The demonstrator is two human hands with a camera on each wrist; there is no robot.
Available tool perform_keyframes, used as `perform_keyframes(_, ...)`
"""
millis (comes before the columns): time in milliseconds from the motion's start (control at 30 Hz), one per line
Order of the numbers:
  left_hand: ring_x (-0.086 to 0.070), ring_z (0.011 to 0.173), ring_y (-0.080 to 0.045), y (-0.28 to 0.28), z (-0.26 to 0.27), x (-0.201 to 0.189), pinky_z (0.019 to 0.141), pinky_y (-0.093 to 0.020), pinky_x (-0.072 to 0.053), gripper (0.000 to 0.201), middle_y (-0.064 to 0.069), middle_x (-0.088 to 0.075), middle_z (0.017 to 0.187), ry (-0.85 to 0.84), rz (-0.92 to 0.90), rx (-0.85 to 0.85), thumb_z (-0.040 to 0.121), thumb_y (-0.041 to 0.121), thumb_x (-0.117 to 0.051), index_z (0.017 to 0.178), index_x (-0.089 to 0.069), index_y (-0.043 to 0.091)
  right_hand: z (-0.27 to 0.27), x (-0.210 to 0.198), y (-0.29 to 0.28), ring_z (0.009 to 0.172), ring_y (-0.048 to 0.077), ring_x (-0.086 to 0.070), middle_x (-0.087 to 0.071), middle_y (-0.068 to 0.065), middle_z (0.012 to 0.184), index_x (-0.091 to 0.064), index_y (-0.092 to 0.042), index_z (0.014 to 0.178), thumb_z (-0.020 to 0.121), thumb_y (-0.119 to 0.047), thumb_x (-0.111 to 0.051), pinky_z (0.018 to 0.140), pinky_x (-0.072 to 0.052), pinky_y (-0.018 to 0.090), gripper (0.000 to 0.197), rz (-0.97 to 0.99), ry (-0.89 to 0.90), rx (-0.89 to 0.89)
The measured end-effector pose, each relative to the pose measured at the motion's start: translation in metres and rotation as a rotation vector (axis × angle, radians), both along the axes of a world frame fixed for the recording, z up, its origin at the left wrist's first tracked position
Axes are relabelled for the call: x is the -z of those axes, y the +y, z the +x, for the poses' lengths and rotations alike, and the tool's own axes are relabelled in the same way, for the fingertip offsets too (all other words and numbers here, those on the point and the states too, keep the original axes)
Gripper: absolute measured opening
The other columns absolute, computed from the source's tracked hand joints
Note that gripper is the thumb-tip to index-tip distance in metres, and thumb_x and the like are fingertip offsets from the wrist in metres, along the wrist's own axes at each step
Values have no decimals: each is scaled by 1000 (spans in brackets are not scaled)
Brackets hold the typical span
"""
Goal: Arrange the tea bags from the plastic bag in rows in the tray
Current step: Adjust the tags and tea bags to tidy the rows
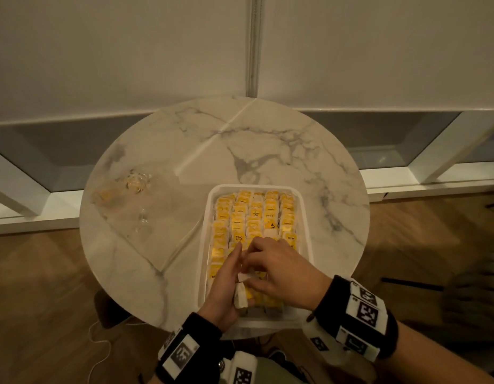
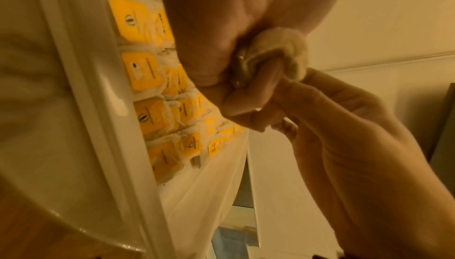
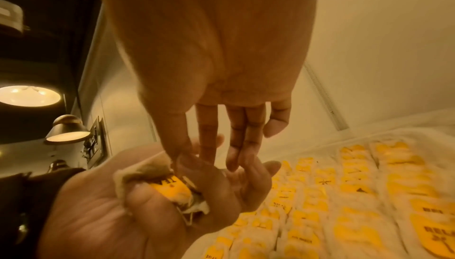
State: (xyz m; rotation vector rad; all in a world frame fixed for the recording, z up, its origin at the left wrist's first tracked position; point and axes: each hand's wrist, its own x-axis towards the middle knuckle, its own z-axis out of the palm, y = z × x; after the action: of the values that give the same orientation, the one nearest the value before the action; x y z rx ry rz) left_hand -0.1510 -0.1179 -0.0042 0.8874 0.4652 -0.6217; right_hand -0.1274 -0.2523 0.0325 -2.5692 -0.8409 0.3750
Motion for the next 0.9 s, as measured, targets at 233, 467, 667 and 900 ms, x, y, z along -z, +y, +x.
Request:
perform_keyframes(233,-60,64,-20,-2,-3,5,52,-26,-49,59,-11,-63,79,-7,84,62,94,60,-42,112,-65,9,-1,1,-10,77,10,-59,-62,-6,84,-74,-23,92,89,-20,-65,75,-47,31,10,206,88,140)
perform_keyframes(467,-55,46,-18,-1,-5,3,31,-15,-29,49,-11,-63,79,-32,-4,40,92,49,-48,112,-61,7,0,5,-24,74,7,-63,-70,-6,76,-74,-16,82,87,-14,-68,67,-44,11,7,412,179,394)
perform_keyframes(667,-48,41,-14,-1,-9,3,30,-13,-26,46,-14,-64,87,-42,-11,74,88,45,-53,110,-63,5,3,7,-34,68,1,-62,-69,-10,71,-74,-17,79,85,-10,-71,63,-43,9,10,500,206,529)
perform_keyframes(900,-42,41,-13,-3,-9,-5,38,-15,-33,30,-11,-71,79,-189,247,120,86,37,-60,90,-69,9,3,10,-45,60,8,-63,-70,0,68,-74,-12,79,85,-6,-70,65,-58,32,10,586,264,634)
